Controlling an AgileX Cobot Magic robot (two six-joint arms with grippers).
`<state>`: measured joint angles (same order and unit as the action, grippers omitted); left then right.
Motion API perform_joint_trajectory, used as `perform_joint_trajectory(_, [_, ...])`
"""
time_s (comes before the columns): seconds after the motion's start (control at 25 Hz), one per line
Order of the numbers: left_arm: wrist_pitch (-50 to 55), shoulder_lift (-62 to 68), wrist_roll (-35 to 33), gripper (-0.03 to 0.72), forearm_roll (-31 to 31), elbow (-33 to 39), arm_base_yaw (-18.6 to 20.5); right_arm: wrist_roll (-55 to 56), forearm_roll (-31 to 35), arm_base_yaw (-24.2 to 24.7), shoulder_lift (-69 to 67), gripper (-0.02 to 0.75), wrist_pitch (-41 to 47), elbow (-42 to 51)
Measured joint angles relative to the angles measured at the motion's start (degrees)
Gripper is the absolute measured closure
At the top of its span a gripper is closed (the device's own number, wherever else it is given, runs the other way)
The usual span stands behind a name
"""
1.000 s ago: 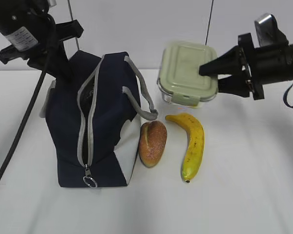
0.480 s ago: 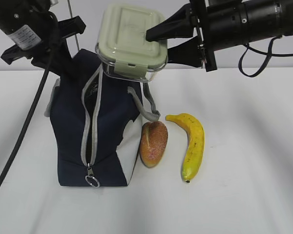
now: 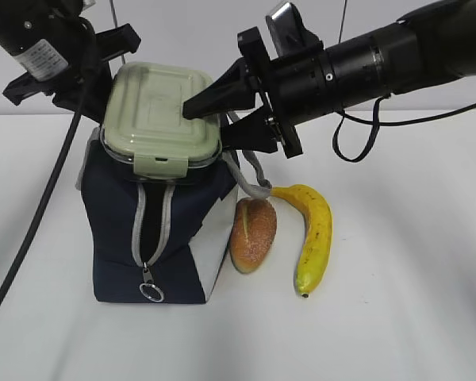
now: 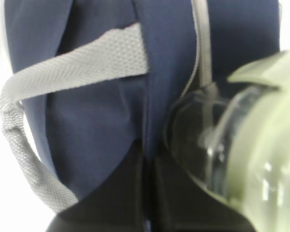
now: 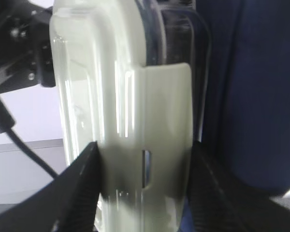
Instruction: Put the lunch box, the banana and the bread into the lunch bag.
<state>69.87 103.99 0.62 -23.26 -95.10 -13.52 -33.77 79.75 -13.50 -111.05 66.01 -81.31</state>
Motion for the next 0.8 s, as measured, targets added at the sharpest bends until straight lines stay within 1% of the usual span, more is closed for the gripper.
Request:
perform_joint_trajectory(0.12, [-0.07, 0.05, 0.00, 0.689, 0.14, 0.00, 0.06, 0.14, -1.39, 0.02, -1.15, 0.355, -1.11, 0.00])
perform_joint_trajectory(0.32, [-0.21, 0.05, 0.00, 0.689, -0.21, 0.00, 0.06, 2.34, -8.14, 0.02, -1.25, 0.355, -3.69, -0.13])
perform_joint_trajectory(0.4, [-0.21, 0.05, -0.07, 0.690, -0.73, 0.00, -0.01, 3.56, -12.19, -0.03, -1.39, 0.355, -4.93, -0.13])
perform_joint_trajectory(0.48, [-0.22, 0.05, -0.19, 0.689, -1.01, 0.00, -0.01, 4.13, -14.10, -0.03, -1.52, 0.355, -5.74, -0.13])
perform_joint_trajectory(0.68, [-0.22, 0.05, -0.62, 0.689, -1.16, 0.00, -0.01, 5.71, -16.38, -0.12, -1.52, 0.355, -8.33, -0.13])
perform_joint_trajectory(0.8, [-0.22, 0.05, -1.01, 0.689, -1.35, 0.00, -0.01, 6.24, -16.48, -0.15, -2.41, 0.355, -8.98, -0.13])
